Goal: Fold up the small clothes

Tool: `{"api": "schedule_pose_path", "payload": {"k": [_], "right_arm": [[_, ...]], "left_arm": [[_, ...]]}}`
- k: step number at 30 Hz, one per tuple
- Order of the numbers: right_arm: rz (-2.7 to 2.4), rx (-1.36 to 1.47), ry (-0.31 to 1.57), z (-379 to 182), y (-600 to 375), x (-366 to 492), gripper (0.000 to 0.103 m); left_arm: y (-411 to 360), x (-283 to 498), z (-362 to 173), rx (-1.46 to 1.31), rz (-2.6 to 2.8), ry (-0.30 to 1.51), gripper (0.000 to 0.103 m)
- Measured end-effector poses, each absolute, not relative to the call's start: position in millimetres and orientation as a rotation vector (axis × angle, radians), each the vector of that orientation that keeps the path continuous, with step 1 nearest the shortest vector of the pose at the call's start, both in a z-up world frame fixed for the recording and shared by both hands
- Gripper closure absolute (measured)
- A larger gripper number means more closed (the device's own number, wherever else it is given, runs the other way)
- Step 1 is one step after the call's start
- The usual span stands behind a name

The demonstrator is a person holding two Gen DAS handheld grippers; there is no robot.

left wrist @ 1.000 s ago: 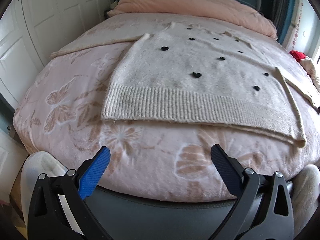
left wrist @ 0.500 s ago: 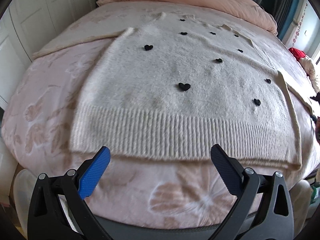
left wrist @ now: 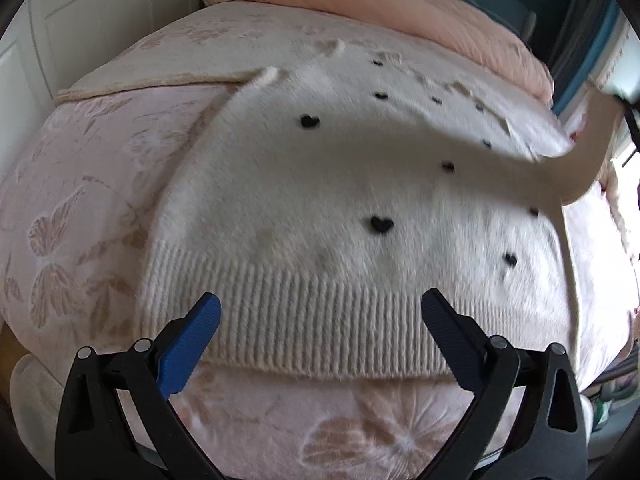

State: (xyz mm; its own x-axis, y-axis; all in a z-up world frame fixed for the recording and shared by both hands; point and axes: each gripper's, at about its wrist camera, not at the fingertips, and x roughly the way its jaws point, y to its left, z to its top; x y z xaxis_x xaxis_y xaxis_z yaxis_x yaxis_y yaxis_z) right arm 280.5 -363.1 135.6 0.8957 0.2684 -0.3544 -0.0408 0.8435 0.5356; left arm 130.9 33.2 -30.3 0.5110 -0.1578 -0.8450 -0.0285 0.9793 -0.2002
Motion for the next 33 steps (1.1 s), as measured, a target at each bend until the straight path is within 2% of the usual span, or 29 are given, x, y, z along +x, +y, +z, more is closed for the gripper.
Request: {"api": "schedule_pose_path", "payload": {"k": [2,3,4,8,10,13,21,23,24,25,26,27,29,31,33], "right_arm": [[0.334,0.478,0.519,133,-290,307,0.078],[0.391,0.423,0.573,122,-251,317,0.062],[0.402,0.383,0.599,113,-230,321,0.057],[0.399,0.363,0.738,56,-193,308,0.055],[0.352,0.432,0.782,28,-207,288,0.049],[0.224,0.540,0.844,-6,-255,256,0.048],[0.013,0.889,0.794,-50,-359,234,0.046],[0.002,0.948,0.784,-67,-368,243,0.046],[0.002,0.979,0.777,-73,-373,251,0.046],[-0.002,0.998,0.773,-77,-376,256,0.055],[-0.015,0.997,0.768,-79,-378,263,0.068],[-0.023,0.968,0.750,-73,-379,268,0.094],[-0.010,0.929,0.633,-47,-378,267,0.095],[0.009,0.890,0.518,-23,-380,256,0.096],[-0.023,0.828,0.496,-26,-382,249,0.097]], "left_arm": [[42,135,-26,-0.237,-0.070,1.018,0.005],[46,139,-24,-0.260,-0.068,1.012,0.005],[52,145,-21,-0.287,-0.068,1.006,0.005],[68,182,-5,-0.349,-0.103,0.977,0.005],[74,207,-2,-0.388,-0.140,0.958,0.005],[73,259,-6,-0.432,-0.179,0.960,0.005],[50,390,-63,-0.659,-0.140,1.027,0.007],[45,413,-81,-0.744,-0.115,1.052,0.026],[44,418,-83,-0.749,-0.102,1.050,0.050],[39,427,-82,-0.727,-0.077,1.047,0.081],[38,432,-78,-0.708,-0.076,1.044,0.094],[37,438,-72,-0.692,-0.081,1.029,0.093],[43,437,-47,-0.694,-0.124,0.929,0.096],[56,422,-14,-0.713,-0.223,0.753,0.095],[60,413,-6,-0.691,-0.254,0.709,0.095]]}}
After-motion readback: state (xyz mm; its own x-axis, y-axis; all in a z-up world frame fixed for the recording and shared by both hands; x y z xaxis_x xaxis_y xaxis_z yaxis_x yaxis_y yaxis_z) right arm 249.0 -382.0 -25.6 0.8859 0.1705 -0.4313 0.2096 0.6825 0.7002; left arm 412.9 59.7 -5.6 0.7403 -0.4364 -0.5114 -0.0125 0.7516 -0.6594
